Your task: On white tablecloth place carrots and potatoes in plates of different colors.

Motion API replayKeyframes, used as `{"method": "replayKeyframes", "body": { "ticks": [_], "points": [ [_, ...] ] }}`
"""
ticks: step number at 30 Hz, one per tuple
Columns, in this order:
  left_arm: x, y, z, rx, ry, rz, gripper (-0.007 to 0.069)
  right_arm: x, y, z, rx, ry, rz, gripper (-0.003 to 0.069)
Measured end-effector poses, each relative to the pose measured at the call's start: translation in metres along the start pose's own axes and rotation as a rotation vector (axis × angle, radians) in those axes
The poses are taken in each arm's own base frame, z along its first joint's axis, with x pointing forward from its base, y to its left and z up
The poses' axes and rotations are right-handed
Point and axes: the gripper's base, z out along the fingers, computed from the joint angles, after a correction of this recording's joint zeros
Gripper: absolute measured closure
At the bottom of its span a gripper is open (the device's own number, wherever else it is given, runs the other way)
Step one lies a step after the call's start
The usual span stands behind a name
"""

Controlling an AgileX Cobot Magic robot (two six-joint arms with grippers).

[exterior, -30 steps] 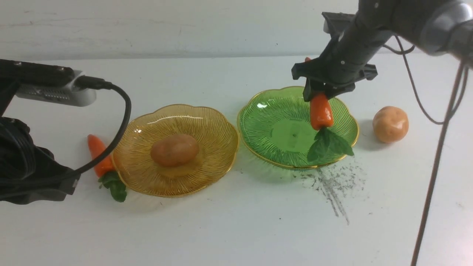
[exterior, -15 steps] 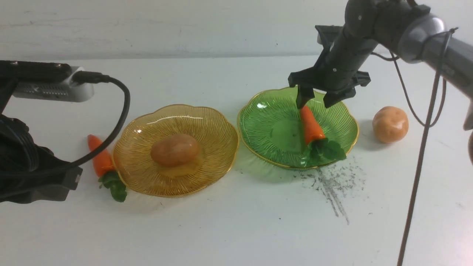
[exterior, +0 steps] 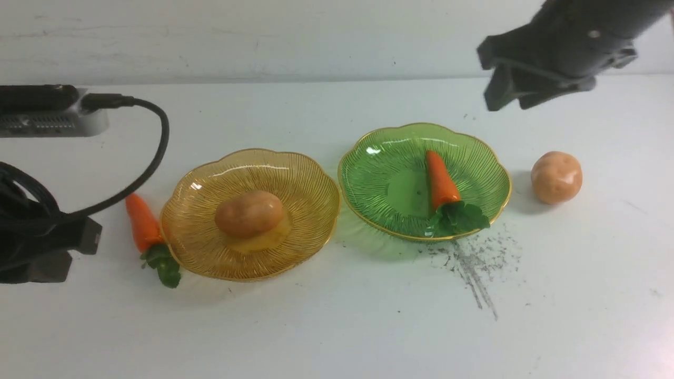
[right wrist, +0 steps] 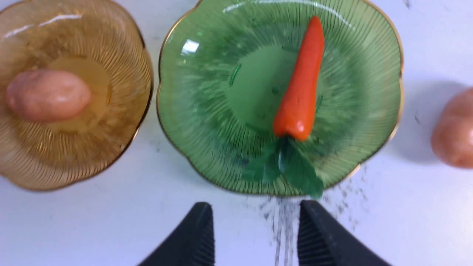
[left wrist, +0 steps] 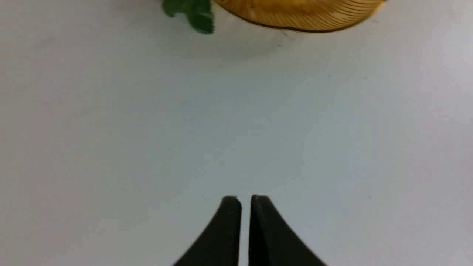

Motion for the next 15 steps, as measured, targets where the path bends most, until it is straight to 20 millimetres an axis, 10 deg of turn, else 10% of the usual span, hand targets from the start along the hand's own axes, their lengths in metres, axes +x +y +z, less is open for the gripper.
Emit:
{"method": "replayKeyframes", "body": {
  "ticks": [7,15],
  "points": [
    [-0.022,0.014,0.034,-0.237,0.054,-0.204,0.0489,0.097,-0.002,-0.077,-0.026,-0.034,-0.006,0.0636],
    [-0.085,0.002,0.092,-0.245,0.16,-0.231,0.0395,0.157,-0.003,-0.125,-0.055,-0.146,-0.023,0.0671]
  ]
}}
